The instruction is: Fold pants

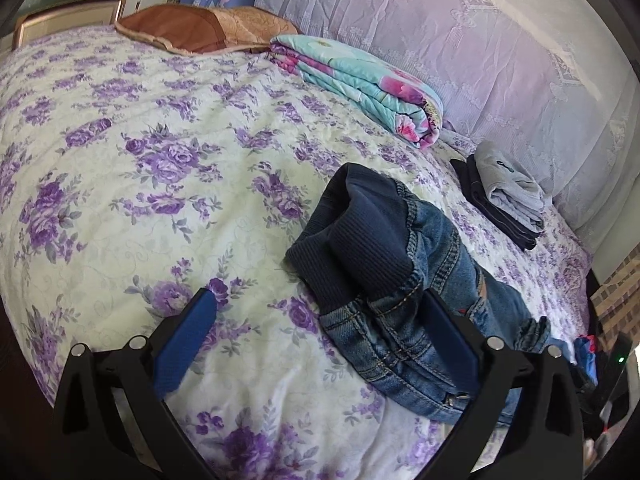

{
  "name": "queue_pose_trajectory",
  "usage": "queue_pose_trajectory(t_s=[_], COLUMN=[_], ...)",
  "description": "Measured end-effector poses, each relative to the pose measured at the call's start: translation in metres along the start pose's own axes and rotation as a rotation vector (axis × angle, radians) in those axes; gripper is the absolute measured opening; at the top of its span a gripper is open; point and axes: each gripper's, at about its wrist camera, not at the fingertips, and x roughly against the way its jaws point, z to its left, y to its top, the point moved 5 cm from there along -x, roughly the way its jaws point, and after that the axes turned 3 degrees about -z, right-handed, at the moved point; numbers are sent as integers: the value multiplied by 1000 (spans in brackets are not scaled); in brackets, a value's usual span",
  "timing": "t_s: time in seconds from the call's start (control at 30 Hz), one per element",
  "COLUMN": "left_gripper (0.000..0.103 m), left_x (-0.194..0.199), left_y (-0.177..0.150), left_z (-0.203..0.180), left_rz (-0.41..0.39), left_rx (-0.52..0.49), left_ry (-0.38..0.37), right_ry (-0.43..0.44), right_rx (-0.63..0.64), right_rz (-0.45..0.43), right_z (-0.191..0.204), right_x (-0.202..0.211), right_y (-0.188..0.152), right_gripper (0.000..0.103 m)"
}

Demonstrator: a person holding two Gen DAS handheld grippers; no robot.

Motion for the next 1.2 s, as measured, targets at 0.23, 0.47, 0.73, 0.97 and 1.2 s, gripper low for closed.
queue_pose_trajectory(t_s=[0.23,0.47,0.73,0.97,1.2], left_gripper=[98,98,97,61,49], left_x=[-3,-23,-28,-30,-25], left_y=[10,16,20,20,22], left_z=[-8,-11,-18,0,0], left_rz=[104,183,172,161,142], left_rx=[94,139,189,189,176], left_ry=[-158,-220,-344,-294,-303], right_ry=[43,61,66,67,66], right_rx=[-48,-60,-66,-68,-68], right_rz=[-27,-29,-31,-30,-32], right_z=[-9,-8,-9,-9,-9], right_x=[6,3,4,4,4], right_y=[0,0,0,0,1], right_gripper=[99,99,99,99,99])
